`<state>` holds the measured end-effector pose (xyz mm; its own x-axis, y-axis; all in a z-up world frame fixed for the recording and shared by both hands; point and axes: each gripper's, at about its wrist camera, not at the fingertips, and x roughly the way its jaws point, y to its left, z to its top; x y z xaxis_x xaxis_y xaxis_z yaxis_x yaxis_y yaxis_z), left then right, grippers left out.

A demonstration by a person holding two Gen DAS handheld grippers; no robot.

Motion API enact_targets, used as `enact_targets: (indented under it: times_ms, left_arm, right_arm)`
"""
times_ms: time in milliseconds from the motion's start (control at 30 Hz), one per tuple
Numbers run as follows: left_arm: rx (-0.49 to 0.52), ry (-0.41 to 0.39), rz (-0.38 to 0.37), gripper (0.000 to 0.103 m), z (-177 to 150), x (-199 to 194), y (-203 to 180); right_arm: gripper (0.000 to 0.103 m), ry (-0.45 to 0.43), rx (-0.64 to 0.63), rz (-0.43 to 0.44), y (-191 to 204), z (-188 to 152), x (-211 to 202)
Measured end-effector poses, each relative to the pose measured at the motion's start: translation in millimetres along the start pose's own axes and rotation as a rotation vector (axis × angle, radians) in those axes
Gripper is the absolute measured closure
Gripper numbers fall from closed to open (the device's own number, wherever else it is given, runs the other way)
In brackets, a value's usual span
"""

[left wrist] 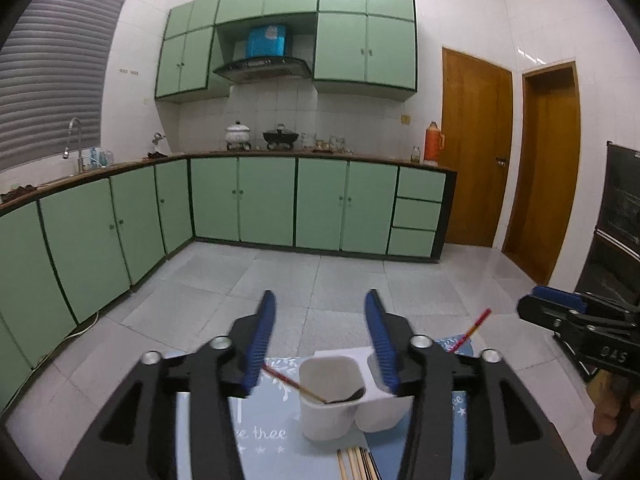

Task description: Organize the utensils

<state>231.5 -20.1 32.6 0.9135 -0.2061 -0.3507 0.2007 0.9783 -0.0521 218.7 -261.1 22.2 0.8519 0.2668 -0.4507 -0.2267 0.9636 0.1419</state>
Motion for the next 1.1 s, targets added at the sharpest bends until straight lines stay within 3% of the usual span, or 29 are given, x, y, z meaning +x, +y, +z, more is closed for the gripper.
enact_targets:
  times_ms: [167,333,667,933,1100]
  left_arm:
    - [-0.029,-0.016,0.021,0.037,-33,-39,1]
    - [-0.033,0.042,0.053,0.032,-80,-58,4]
    - [-0.035,0.216,0.084,0.027,-169,-72,17]
    - [-0.007,0.334,0.096,0.024,-214,-76,20]
    - [-0.013,0.358,0.1,0.024,-230,-81,17]
  right_arm:
    - [0.028,-0.037,0.008,-0.043,7,-44,-35]
    - [0.022,0.002,0.039,-0.068,16,-99,-48]
    - [0.017,0.143,0.077,-0.064,41,-189,-44]
    - [0.017,0.267,0.04,-0.058,63,-242,-38]
    - [0.022,0.304,0.023,-0.042,76,-264,-38]
